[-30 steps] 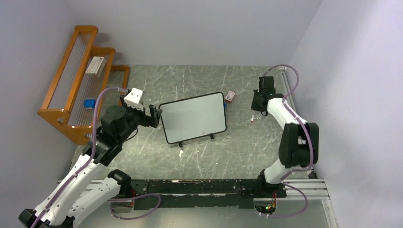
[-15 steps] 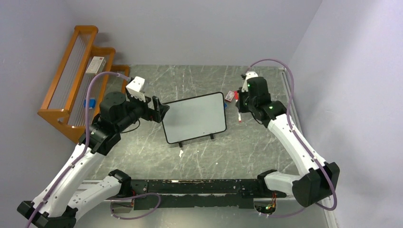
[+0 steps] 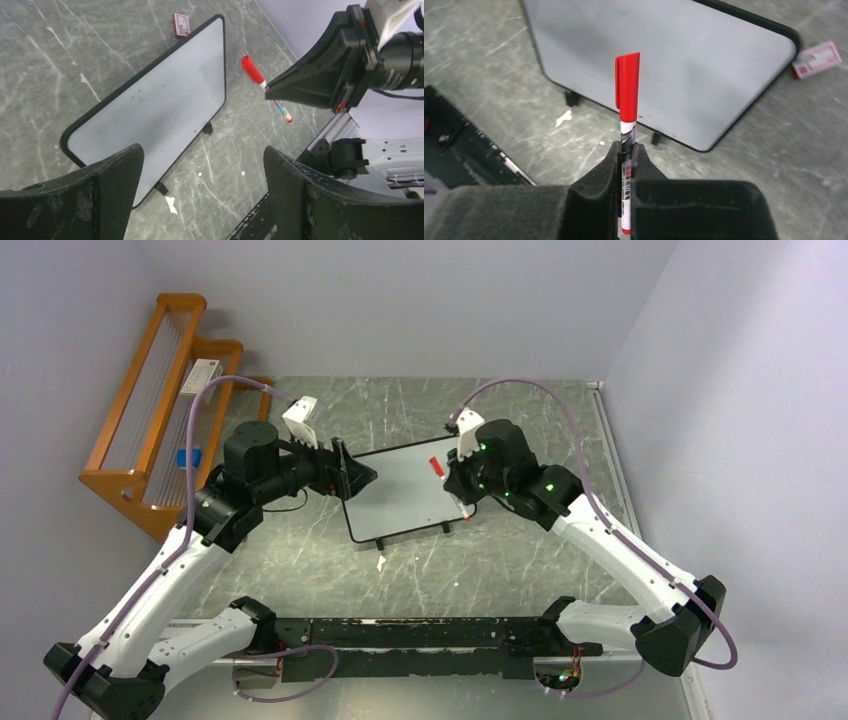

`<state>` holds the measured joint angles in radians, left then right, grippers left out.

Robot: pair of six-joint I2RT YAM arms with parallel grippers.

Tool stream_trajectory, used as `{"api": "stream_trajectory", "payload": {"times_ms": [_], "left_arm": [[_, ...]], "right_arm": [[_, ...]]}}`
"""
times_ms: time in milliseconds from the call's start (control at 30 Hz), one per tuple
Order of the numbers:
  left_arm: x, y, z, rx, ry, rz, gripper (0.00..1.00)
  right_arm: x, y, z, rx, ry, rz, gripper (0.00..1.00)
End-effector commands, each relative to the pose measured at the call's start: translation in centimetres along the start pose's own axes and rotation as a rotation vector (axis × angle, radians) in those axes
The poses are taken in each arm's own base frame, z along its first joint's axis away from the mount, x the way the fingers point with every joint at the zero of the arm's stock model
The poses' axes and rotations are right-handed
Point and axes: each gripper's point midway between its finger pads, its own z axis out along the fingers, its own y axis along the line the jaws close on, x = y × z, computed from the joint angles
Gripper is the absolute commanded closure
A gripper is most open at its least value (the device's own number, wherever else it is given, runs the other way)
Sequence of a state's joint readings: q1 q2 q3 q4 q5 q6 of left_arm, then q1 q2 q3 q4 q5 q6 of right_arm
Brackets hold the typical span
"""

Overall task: Write a sentence on the whiteboard
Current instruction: Open the whiteboard marker at the center of the board.

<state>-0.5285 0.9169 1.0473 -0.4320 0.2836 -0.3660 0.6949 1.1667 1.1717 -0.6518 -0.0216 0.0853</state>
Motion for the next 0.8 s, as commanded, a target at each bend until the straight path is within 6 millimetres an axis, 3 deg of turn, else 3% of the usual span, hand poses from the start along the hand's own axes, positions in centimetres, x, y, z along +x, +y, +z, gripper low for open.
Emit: {"api": "stream_trajectory", "payload": {"times_ms": [0,300,567,767], "left_arm": [[0.0,-1.7,0.7,0.087,0.017,-0.071,0.08],[1.3,-3.2,2.6,0.201,0.069,-0.197,0.17],[2.8,-3.4,3.2,0.239,0.100,-0.263,0.38],[3.3,-4.0,3.0,0.283,0.119,-0.270,0.58]], "right_arm": [[-2.1,4.7,-0.3,-0.161,-0.077,-0.092,1.00],[-2.7,10.4,0.6,-0.276,-0.111,-0.224,1.00],[-3.3,12.3,0.3,-0.316,-0.165,-0.246,1.00],[-3.5,12.6,0.3,-0.312,-0.197,-0.249,1.00]]}}
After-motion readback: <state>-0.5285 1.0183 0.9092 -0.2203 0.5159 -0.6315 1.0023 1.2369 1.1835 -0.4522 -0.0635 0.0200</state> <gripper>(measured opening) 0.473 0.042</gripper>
